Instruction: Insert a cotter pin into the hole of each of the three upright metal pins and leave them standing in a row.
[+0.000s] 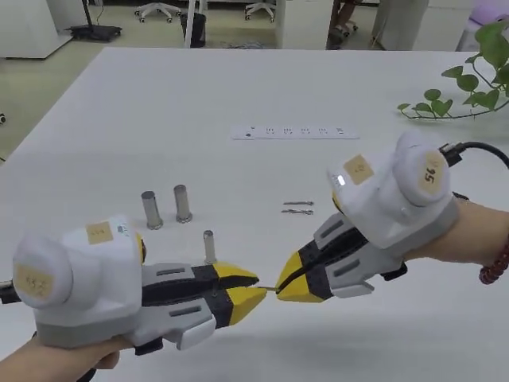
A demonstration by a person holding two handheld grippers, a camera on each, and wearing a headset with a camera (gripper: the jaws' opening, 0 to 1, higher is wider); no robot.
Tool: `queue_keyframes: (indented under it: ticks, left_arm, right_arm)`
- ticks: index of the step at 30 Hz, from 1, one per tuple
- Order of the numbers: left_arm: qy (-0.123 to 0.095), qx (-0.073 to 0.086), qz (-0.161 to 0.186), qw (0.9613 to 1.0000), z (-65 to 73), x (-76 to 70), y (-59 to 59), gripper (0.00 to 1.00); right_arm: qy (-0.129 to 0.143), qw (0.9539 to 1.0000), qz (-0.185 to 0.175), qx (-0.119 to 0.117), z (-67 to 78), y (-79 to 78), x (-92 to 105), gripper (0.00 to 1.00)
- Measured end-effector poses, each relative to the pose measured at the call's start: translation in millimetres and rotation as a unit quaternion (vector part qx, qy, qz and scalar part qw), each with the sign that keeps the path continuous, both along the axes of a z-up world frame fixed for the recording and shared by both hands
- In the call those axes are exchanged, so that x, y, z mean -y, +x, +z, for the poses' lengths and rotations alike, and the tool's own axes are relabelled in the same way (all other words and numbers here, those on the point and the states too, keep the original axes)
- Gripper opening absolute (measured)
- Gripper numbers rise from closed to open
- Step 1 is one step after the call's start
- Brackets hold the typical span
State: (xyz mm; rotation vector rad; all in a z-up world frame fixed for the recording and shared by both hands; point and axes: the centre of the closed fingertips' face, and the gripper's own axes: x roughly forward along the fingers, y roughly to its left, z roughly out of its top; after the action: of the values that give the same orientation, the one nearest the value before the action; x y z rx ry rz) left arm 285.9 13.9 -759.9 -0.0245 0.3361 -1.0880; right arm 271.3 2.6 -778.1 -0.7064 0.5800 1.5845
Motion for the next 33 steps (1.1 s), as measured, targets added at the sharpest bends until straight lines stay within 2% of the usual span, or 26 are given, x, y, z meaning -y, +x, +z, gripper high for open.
queue_keyframes:
  ticks: [9, 17, 21, 23, 25, 30, 33]
  left_arm:
    - [0.020, 0.014, 0.050, 0.9984, -4.2, -18.2, 15.9, 0.17]
    - [0.052, 0.038, 0.096, 0.9933, -8.5, -36.1, 31.7, 0.19]
    - [0.058, 0.037, 0.113, 0.9913, -12.4, -42.9, 37.7, 0.18]
    - [0.069, 0.039, 0.123, 0.9892, -16.6, -47.9, 41.4, 0.18]
    - [0.069, 0.035, 0.134, 0.9880, -18.4, -51.6, 44.8, 0.18]
    - [0.075, 0.034, 0.169, 0.9821, -23.7, -64.5, 57.1, 0.20]
    - [0.083, 0.032, 0.178, 0.9799, -29.1, -68.9, 62.7, 0.21]
  right_arm:
    - [-0.026, 0.9991, -0.004, 0.032, -7.7, 19.3, 0.0, 0.03]
    - [-0.040, 0.9977, -0.013, 0.053, -13.3, 37.8, 0.9, 0.03]
    - [-0.040, 0.9971, -0.020, 0.061, -13.9, 45.9, -0.8, 0.03]
    - [-0.042, 0.9965, -0.023, 0.067, -15.1, 50.5, -1.2, 0.03]
    - [-0.043, 0.9963, -0.025, 0.071, -16.1, 54.4, -1.8, 0.03]
    - [-0.041, 0.9955, -0.031, 0.079, -17.6, 63.9, -4.0, 0.03]
    - [-0.043, 0.9948, -0.027, 0.087, -19.7, 69.0, -5.1, 0.03]
